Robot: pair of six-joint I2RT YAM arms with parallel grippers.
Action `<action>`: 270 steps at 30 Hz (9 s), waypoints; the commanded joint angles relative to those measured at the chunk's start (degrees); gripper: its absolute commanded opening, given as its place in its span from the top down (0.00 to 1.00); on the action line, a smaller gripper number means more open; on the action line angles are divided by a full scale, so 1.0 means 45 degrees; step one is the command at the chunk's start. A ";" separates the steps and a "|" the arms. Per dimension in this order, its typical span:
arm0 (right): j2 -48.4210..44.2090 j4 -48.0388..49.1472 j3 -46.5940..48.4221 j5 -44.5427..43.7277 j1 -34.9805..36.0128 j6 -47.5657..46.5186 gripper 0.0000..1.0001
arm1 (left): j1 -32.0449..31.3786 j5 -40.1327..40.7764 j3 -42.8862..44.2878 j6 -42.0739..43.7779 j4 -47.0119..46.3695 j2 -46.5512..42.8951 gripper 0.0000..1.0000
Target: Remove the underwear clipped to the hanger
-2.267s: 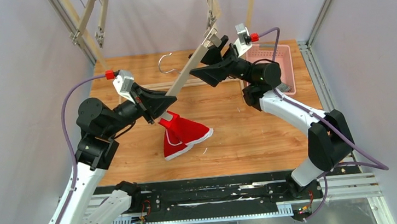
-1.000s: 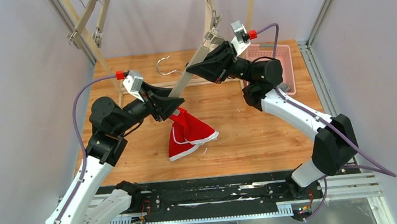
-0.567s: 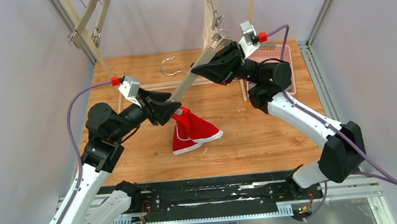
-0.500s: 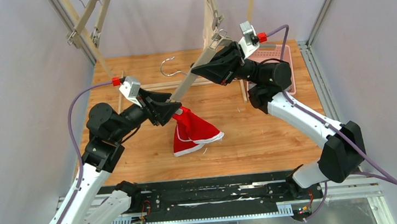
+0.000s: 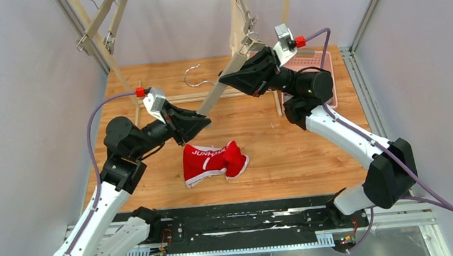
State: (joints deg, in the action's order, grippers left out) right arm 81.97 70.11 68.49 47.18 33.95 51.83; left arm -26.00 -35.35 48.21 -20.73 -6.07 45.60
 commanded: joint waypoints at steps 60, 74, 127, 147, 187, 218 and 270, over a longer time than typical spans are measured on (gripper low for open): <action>-0.4090 -1.5497 -0.3334 -0.7778 0.3660 -1.2148 0.25 | -0.0082 0.9800 0.6236 0.3823 1.2108 0.1015 1.00; -0.1526 -1.5321 -0.4738 -0.8744 0.4699 -1.2324 0.24 | -0.0070 0.9574 0.8081 0.4293 1.2212 0.4220 1.00; -0.5653 -1.6083 -0.0341 -1.7729 -0.3269 -1.3210 0.99 | 0.3620 0.5868 1.9724 0.3387 1.2072 1.1368 1.00; -0.3852 -1.5126 -0.1339 -1.4502 -0.6498 -1.1503 0.99 | 0.4062 0.5358 2.0968 0.2742 1.1254 1.2892 1.00; -0.2985 -1.6543 -0.2239 -1.3108 -0.6530 -1.1064 0.61 | 0.4352 0.6262 2.0063 0.2599 1.0819 1.2699 0.80; -0.0059 -1.8139 -0.2579 -1.1841 -0.6589 -1.0191 0.61 | 0.4352 0.7201 1.6958 0.3102 0.9969 0.8958 0.35; -0.1371 -1.6900 0.1444 -1.0117 -0.6347 -1.0365 0.95 | -0.2743 0.7909 1.8712 0.4136 1.0066 1.1456 0.32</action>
State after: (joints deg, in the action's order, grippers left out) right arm 83.42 -11.38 74.91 -0.93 3.27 3.38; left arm -37.39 0.14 131.81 -1.69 41.69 96.53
